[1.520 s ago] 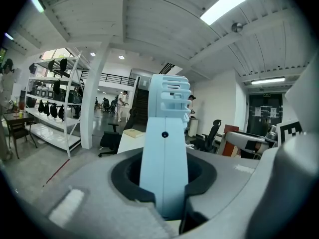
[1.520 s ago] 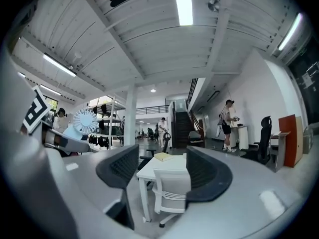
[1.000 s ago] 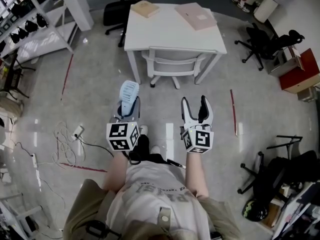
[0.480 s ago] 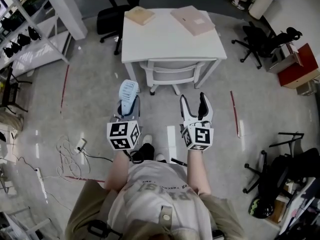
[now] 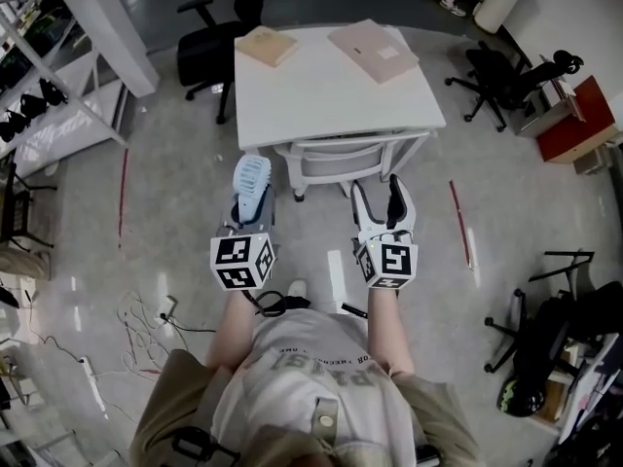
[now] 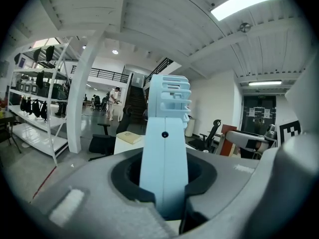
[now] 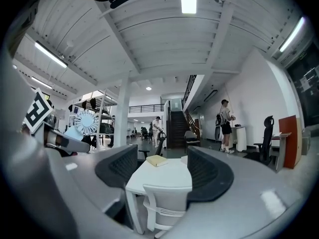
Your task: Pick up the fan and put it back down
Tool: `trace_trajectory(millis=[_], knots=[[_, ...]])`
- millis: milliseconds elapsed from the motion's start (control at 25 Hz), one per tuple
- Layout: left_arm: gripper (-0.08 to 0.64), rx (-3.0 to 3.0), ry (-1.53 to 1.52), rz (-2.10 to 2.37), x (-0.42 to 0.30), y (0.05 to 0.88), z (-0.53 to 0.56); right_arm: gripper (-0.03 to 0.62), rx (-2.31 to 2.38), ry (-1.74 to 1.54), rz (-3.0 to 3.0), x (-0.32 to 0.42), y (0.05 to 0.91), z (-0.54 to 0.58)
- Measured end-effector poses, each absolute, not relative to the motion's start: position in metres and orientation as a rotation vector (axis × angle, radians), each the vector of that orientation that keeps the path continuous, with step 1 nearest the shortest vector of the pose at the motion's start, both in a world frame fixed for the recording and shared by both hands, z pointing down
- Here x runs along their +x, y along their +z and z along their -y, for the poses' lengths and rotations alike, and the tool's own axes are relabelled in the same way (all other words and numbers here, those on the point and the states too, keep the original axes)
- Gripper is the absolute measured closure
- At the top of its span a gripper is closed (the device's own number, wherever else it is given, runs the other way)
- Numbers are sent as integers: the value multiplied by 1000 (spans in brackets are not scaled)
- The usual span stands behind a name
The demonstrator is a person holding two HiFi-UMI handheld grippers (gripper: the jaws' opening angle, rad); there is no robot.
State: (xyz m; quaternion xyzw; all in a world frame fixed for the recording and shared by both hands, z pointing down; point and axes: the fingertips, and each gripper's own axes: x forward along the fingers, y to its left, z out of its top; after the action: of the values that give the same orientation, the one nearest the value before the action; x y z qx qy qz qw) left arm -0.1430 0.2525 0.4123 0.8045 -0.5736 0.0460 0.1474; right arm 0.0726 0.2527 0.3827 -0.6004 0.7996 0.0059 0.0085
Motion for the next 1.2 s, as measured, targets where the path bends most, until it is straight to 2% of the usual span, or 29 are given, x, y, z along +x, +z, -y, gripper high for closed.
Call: trace_trajectory(millis=[440, 1200], knots=[[459, 2336, 158, 1577, -170, 427, -198, 305, -1971, -35, -2458, 55, 399, -209], [459, 2312, 129, 1603, -160, 432, -123, 304, -1996, -55, -2438, 89, 414, -126]])
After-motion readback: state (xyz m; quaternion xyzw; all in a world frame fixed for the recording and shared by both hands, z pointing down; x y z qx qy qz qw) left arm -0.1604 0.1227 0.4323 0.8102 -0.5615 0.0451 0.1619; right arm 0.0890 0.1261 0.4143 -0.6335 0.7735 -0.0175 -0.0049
